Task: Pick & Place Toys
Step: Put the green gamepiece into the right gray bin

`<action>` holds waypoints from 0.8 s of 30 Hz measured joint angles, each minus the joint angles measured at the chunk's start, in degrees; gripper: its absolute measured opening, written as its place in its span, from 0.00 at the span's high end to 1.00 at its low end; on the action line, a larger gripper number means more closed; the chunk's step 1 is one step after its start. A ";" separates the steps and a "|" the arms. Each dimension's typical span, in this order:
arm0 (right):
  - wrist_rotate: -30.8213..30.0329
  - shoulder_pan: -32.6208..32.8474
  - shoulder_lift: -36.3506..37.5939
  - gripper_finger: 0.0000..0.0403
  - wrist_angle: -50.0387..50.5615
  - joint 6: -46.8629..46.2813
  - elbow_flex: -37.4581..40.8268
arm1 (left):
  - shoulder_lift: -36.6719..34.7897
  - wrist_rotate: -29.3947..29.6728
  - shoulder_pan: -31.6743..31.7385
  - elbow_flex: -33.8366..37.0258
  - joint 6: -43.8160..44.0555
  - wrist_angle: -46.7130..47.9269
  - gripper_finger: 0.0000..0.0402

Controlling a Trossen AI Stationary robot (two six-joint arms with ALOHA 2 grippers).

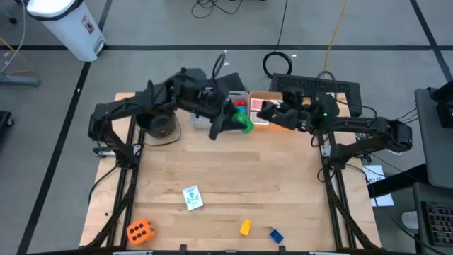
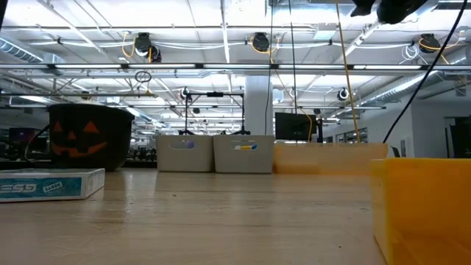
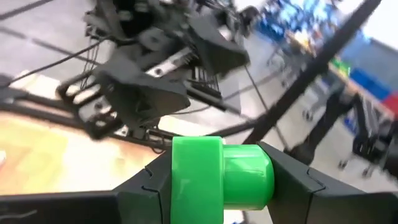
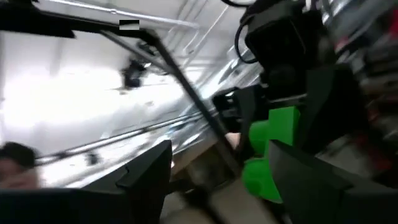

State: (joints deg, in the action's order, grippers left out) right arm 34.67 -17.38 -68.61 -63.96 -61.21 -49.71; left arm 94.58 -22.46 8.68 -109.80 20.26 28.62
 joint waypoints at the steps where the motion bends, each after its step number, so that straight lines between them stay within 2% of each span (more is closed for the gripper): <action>1: -2.11 0.28 0.61 0.38 1.89 3.87 0.00 | -0.06 -0.02 0.84 0.00 2.05 -0.04 0.56; 6: -13.62 2.10 5.43 0.41 17.59 28.67 -0.55 | 0.27 0.89 4.14 0.00 11.23 -0.33 0.56; 10: -27.01 5.54 8.81 0.41 30.34 52.59 -2.23 | 0.60 1.49 5.89 0.00 14.29 -0.85 0.56; 13: -37.89 8.97 9.75 0.40 33.34 66.67 -3.76 | 1.33 1.98 7.00 -0.02 16.28 -2.51 0.56; 16: -43.47 11.50 9.61 0.39 33.54 74.03 -4.82 | 2.29 2.52 8.01 0.00 18.46 -2.68 0.56; 24: -53.64 15.01 7.29 0.40 37.42 83.34 -5.18 | 6.69 1.65 8.70 0.00 24.08 -8.50 0.56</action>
State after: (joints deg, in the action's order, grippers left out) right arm -18.97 -2.37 -61.32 -26.54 22.14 -54.89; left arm 101.27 -20.81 17.37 -109.80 44.34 20.12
